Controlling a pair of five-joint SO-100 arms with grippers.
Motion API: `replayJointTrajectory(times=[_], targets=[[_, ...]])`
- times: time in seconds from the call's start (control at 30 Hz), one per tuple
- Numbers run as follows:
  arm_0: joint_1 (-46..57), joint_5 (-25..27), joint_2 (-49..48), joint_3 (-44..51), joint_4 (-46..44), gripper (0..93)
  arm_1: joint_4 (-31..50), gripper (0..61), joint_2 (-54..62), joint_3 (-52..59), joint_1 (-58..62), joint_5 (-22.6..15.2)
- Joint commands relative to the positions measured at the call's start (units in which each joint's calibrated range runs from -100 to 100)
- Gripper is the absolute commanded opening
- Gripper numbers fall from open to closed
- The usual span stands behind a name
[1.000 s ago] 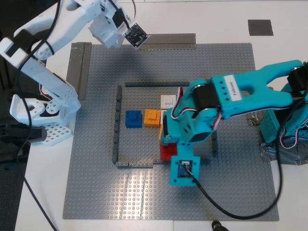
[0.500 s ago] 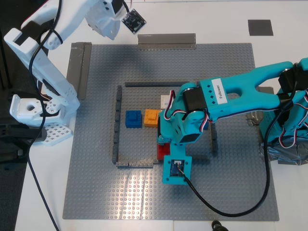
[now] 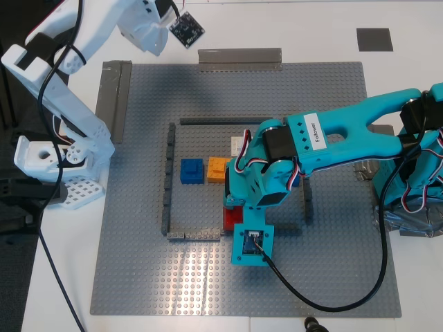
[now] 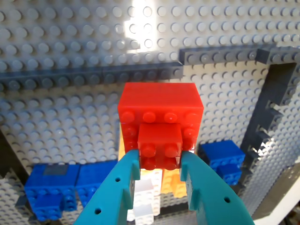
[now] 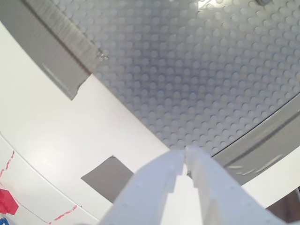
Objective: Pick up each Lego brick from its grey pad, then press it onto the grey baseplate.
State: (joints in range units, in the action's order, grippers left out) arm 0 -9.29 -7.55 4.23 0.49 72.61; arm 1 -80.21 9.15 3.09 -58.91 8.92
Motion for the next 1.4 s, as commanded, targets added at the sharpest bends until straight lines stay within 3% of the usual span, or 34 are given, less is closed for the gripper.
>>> replayJointTrajectory(times=[0.0, 1.37], targets=[[-0.18, -0.09, -0.02, 0.37, -0.52, 0.0, -0.1, 0.1, 5.01, 1.28, 0.98, -0.64], [2.43, 0.25, 4.36, 0.28, 0.05, 0.0, 0.8, 0.1, 10.33, 4.9, 1.71, -3.33]])
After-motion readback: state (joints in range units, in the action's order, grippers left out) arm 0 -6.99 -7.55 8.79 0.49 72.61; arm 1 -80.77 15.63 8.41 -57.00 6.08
